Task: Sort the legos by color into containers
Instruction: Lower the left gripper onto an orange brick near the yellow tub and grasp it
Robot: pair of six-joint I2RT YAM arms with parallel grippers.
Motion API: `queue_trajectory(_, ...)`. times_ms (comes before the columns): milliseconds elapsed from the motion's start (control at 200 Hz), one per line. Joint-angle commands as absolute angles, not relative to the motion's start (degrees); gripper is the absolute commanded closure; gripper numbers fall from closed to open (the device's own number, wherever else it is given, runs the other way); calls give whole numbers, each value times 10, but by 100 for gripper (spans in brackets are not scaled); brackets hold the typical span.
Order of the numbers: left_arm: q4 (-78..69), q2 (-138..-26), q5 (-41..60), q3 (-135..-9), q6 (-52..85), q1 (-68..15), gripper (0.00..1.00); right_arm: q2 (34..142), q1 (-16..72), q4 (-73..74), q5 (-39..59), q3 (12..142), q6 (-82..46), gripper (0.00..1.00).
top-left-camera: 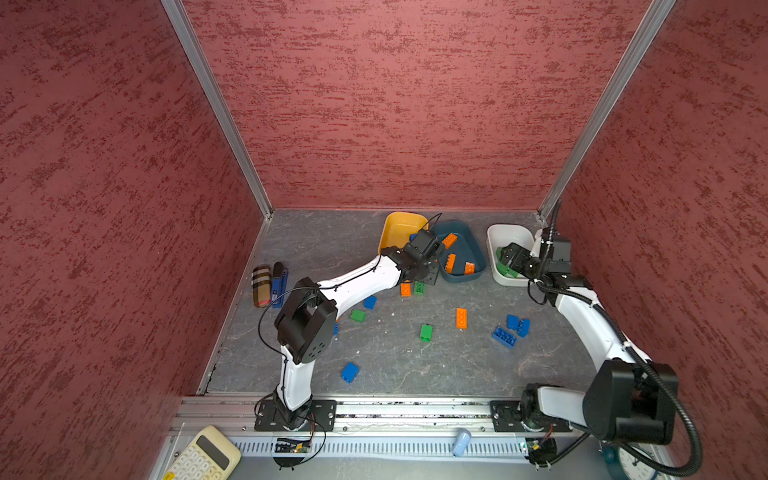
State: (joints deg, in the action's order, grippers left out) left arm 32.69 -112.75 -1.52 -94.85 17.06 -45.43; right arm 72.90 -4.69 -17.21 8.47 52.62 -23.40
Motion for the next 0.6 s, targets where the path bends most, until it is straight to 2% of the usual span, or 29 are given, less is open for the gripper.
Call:
queue_trajectory(0, 335, -1180, 33, -1001, 160, -455, 67, 719, -45, -165, 148, 519, -234, 1)
queue_trajectory(130, 356, -1239, 62, -1083, 159, -453, 67, 729, -36, -165, 187, 521, -238, 1)
queue_trajectory(316, 372, -1334, 117, -1212, 164, -453, 66, 738, -23, -157, 187, 516, -262, 1)
queue_trajectory(441, 393, -1399, 114, -1310, 182, -453, 64, 739, -18, -157, 177, 513, -271, 1)
queue_trajectory(511, 391, -1429, 108, -1356, 201, -452, 60, 736, -17, -158, 169, 511, -273, 1)
queue_trajectory(591, 393, -1458, 112, -1400, 218, -449, 48, 732, -16, -160, 166, 510, -275, 1)
